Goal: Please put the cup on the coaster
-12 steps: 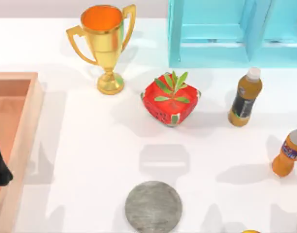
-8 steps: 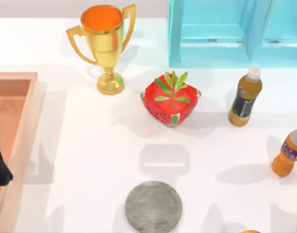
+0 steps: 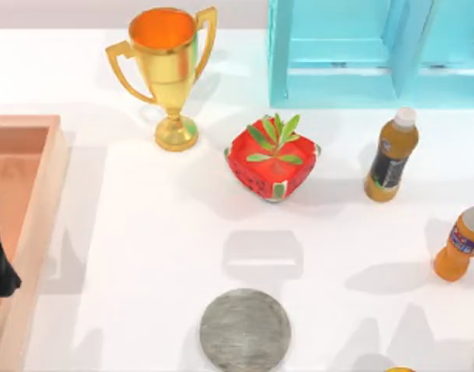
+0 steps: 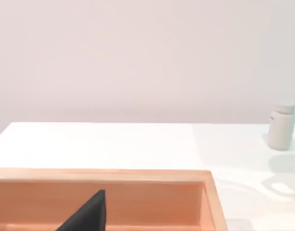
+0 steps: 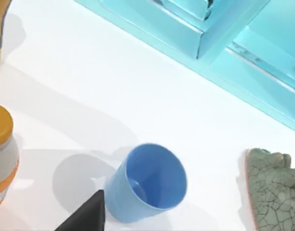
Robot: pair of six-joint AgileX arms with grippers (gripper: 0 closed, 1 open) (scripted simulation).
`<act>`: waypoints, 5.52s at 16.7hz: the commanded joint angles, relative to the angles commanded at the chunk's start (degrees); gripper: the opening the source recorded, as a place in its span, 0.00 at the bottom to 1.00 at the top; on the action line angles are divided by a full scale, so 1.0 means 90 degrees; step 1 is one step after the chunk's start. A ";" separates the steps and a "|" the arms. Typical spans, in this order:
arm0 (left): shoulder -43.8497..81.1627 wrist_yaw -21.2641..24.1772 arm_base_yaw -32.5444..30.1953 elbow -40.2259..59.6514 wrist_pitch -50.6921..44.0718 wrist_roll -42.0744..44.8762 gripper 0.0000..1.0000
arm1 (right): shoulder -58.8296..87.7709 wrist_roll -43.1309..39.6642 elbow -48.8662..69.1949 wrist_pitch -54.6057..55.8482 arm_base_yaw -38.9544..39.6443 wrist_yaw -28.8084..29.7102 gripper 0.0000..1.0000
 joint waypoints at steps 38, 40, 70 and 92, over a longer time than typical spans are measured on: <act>0.0000 0.0000 0.0000 0.0000 0.0000 0.0000 1.00 | 0.8505 -0.7148 0.4462 -0.2780 -0.0479 -0.0008 1.00; 0.0000 0.0000 0.0000 0.0000 0.0000 0.0000 1.00 | 0.8505 -0.7148 0.4462 -0.2780 -0.0479 -0.0008 1.00; 0.0000 0.0000 0.0000 0.0000 0.0000 0.0000 1.00 | 0.7793 -0.5377 0.5007 -0.2509 -0.0076 0.0722 0.00; 0.0000 0.0000 0.0000 0.0000 0.0000 0.0000 1.00 | 0.7319 0.9689 0.4135 -0.1499 0.7683 0.2818 0.00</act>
